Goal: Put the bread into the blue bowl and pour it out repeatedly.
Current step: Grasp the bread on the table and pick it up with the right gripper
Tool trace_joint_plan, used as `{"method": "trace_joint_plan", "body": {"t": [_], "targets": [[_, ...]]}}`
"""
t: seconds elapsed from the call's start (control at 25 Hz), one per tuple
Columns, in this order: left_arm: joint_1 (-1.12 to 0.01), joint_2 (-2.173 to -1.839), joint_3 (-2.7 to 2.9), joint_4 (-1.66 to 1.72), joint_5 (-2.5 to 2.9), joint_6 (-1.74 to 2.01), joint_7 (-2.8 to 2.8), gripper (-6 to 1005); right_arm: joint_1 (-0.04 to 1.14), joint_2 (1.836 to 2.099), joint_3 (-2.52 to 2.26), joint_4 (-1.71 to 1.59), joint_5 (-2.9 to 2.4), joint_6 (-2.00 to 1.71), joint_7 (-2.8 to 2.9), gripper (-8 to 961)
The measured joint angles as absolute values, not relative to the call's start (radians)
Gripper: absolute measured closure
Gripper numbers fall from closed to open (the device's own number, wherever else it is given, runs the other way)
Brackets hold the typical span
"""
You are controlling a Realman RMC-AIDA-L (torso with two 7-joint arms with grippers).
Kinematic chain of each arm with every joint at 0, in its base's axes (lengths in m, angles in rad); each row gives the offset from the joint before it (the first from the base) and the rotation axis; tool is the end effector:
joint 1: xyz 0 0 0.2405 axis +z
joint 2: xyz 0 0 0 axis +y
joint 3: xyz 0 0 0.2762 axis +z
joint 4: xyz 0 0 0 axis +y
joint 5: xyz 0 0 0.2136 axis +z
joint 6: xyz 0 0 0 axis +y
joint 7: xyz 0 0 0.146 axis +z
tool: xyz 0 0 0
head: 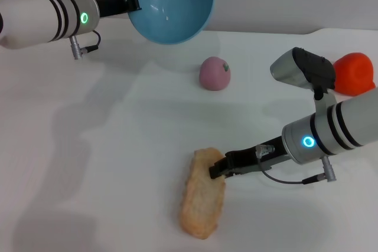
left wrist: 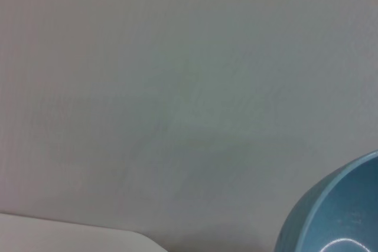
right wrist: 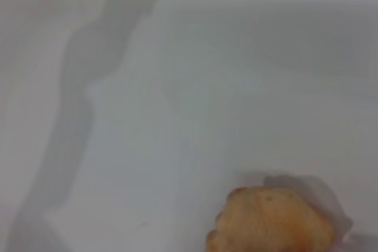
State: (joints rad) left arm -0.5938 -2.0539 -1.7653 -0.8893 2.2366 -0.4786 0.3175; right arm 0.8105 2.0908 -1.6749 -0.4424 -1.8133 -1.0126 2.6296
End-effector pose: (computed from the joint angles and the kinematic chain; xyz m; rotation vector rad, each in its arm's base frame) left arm -0.2453 0.4625 -0.0080 -1.8276 -1.2992 -0.4702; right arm 0.2243 0.3587 -0.1463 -2.4737 1.8092 -0.0818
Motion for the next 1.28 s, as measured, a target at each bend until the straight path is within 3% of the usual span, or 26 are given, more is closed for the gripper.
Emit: {"method": "trace_joint_plan", "body": {"t": [0.24, 0.68, 0.84, 1.28], "targets": [[-0.589, -2.053, -1.764, -0.893, 2.237, -0.482, 0.318, 993, 0.794, 2.087, -1.675, -0.428, -1.721, -1.010, 2.548, 688], [-0.589, -2.052, -1.764, -0.887, 2.237, -0.488, 0.318, 994, 0.776, 2.086, -1.676, -0.417, -1.687, -1.015, 2.526, 733], [-0.589, -2.051, -1.764, -0.886, 2.237, -0.499, 0.318, 994, 0.772, 2.085, -1.679, -0.416, -1.689, -1.025, 2.526, 797], [-0.577, -2.048, -1.771, -0.885, 2.237, -0.539, 0.322, 994, 0.658, 2.067, -1.647, -0.569, -1.693, -1.089, 2.522, 865]]}}
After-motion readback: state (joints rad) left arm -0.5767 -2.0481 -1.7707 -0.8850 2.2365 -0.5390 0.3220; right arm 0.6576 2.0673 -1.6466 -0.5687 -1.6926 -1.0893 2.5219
